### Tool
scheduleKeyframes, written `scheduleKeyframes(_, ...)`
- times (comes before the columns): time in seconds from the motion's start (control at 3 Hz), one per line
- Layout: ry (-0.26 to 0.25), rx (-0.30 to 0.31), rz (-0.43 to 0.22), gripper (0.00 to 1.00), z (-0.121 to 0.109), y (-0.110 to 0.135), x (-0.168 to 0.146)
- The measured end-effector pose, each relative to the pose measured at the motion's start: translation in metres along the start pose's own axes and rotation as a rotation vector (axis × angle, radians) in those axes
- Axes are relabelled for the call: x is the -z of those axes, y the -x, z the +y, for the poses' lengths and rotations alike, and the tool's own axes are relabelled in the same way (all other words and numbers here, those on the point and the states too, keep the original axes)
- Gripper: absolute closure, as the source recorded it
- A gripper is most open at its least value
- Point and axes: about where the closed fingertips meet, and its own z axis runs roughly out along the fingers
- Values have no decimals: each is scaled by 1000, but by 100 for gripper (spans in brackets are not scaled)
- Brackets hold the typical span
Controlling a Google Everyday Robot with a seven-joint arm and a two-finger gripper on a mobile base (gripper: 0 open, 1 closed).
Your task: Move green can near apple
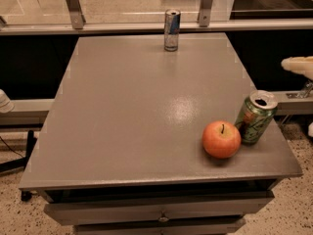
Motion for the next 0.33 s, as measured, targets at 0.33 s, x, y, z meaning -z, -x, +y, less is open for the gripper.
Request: scheduleKeyframes(0.33,-57,38,1,0,-12,14,16)
